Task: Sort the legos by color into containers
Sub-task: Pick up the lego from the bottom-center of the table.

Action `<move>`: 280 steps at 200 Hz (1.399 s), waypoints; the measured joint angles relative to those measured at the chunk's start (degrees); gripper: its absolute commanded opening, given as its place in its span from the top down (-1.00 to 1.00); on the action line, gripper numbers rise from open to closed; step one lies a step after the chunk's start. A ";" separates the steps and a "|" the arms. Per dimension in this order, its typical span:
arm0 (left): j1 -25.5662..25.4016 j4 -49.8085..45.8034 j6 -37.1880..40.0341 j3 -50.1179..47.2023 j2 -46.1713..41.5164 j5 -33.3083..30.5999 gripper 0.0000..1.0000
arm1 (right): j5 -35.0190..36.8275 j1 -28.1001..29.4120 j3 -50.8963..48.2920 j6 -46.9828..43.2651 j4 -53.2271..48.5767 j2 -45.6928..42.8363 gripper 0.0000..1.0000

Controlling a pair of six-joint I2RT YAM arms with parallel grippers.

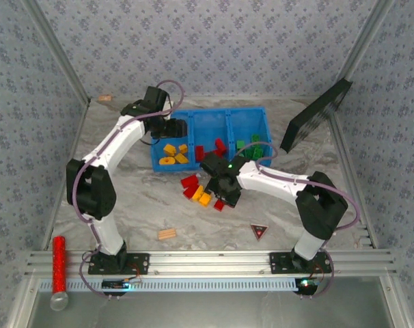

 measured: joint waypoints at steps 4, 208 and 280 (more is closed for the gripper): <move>0.00 -0.26 0.11 0.09 -0.26 0.00 -0.45 | -0.15 0.00 0.00 -0.02 0.07 0.24 -0.40; 1.79 -5.07 1.88 1.88 -10.97 0.00 -0.60 | -3.30 -1.03 -3.65 -1.66 1.57 7.21 0.44; 1.77 -7.98 3.87 -2.49 -15.69 -0.13 -0.60 | -1.07 2.73 1.95 -15.69 -1.20 7.89 0.55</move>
